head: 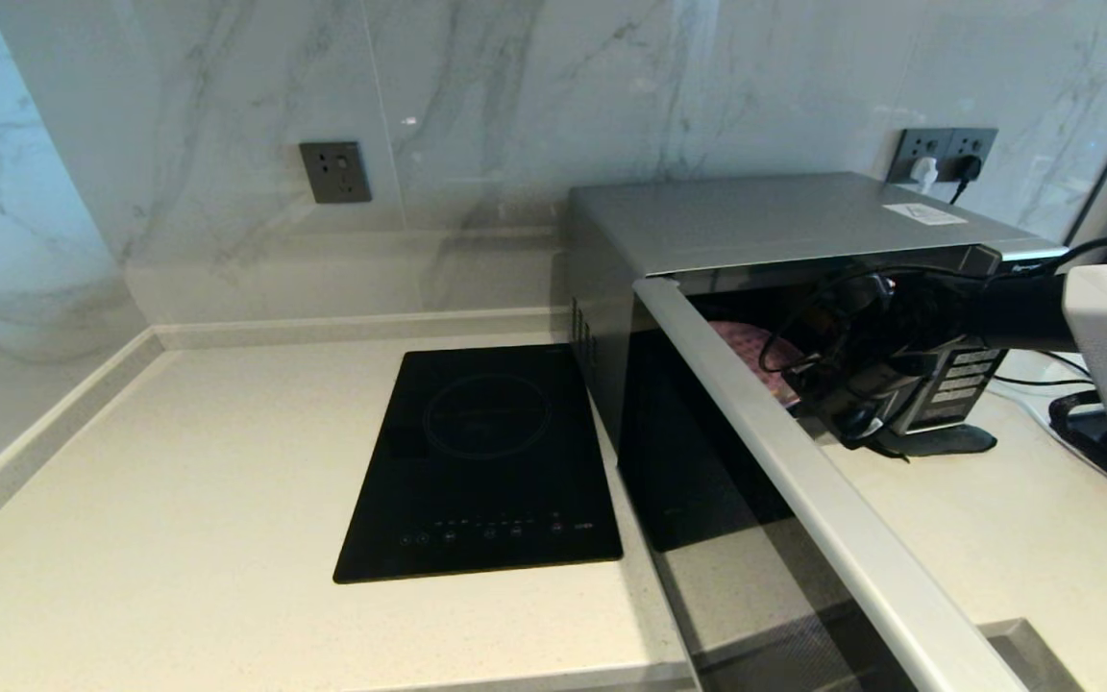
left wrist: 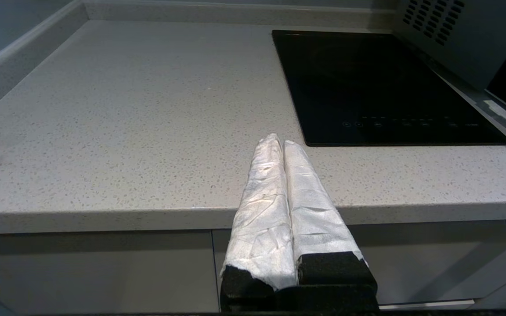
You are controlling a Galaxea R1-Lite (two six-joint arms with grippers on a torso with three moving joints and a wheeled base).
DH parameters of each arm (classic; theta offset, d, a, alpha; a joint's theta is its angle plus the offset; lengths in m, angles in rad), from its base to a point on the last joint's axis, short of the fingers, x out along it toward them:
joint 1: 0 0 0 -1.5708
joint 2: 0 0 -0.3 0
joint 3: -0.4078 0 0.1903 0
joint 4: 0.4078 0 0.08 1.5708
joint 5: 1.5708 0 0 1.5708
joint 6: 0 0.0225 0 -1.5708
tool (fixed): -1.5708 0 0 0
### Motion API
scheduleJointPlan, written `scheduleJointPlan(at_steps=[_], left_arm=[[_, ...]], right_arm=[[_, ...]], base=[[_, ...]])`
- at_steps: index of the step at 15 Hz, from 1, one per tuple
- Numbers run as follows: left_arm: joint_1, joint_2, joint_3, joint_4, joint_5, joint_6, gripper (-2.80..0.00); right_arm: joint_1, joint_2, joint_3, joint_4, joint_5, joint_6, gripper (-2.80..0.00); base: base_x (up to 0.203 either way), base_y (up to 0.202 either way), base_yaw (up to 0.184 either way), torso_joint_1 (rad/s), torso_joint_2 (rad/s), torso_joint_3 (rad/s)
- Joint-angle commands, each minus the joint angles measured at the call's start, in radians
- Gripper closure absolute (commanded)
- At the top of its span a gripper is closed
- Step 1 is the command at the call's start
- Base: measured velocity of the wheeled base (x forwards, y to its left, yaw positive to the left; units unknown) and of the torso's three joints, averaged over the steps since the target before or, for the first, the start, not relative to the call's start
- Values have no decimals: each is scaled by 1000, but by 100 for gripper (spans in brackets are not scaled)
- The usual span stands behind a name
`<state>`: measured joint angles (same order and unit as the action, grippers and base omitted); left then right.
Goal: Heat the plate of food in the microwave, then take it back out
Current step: Take the plate out of the microwave
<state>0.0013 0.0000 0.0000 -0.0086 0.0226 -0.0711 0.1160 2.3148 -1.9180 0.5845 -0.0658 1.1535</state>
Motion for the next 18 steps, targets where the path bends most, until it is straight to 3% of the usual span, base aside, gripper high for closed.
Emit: scheduleJointPlan(at_steps=[1, 18], left_arm=[[0, 2, 0, -1, 0, -1, 0], [0, 2, 0, -1, 0, -1, 0]], right_arm=[[1, -23, 7, 4, 0, 6, 0], [1, -164, 68, 9, 1, 9, 0]], base=[[0, 0, 0, 0, 0, 0], [0, 0, 0, 0, 0, 0]])
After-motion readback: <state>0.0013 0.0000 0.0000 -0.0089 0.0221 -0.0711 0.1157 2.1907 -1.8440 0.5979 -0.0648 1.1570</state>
